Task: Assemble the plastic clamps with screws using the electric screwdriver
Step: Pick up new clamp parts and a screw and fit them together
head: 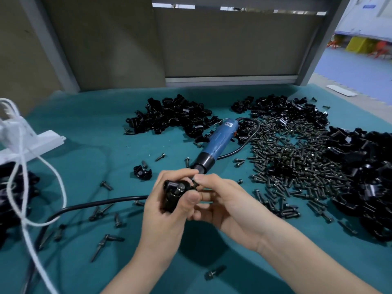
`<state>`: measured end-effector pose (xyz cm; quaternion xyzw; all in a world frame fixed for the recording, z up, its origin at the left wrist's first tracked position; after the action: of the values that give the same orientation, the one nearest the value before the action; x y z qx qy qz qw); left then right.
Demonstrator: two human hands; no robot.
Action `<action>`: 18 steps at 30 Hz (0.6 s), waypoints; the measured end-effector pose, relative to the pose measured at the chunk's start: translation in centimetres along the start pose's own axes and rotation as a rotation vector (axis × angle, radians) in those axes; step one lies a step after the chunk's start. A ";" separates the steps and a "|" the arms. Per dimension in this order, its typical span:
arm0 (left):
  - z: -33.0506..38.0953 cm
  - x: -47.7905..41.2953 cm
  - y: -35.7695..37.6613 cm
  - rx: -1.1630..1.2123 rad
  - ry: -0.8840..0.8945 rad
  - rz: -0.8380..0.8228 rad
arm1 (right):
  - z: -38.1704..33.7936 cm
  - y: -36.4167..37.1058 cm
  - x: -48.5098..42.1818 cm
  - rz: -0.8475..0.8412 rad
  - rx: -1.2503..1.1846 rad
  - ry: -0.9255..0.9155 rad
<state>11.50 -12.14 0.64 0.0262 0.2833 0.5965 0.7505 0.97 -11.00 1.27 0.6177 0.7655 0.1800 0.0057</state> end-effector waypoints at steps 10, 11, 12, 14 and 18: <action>-1.5 -0.4 -1.1 -0.002 -0.188 0.046 | -5.9 -10.2 -5.1 0.592 0.559 -0.044; -1.7 -0.5 -1.1 0.009 -0.216 0.040 | -6.2 -11.3 -6.1 0.639 0.612 -0.017; -1.7 -0.4 -1.0 0.025 -0.243 0.039 | -6.2 -11.9 -7.2 0.655 0.666 0.026; -1.8 -0.4 -1.0 0.053 -0.262 0.047 | -5.3 -12.4 -9.1 0.647 0.734 0.109; -1.9 -0.4 -0.9 0.048 -0.226 0.054 | -4.2 -12.6 -11.3 0.741 0.705 0.183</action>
<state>11.42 -13.36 -1.12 0.1189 0.2104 0.6027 0.7605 -9.25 -24.97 -0.76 0.7935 0.5068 -0.0457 -0.3338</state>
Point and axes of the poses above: each hand's wrist, its own x-axis away from the middle knuckle, its own y-axis out of the palm, z = x × y, the point moved 5 cm from there along -x, towards the middle knuckle, and after that the axes turned 12 degrees about x, right-handed, at the moved point
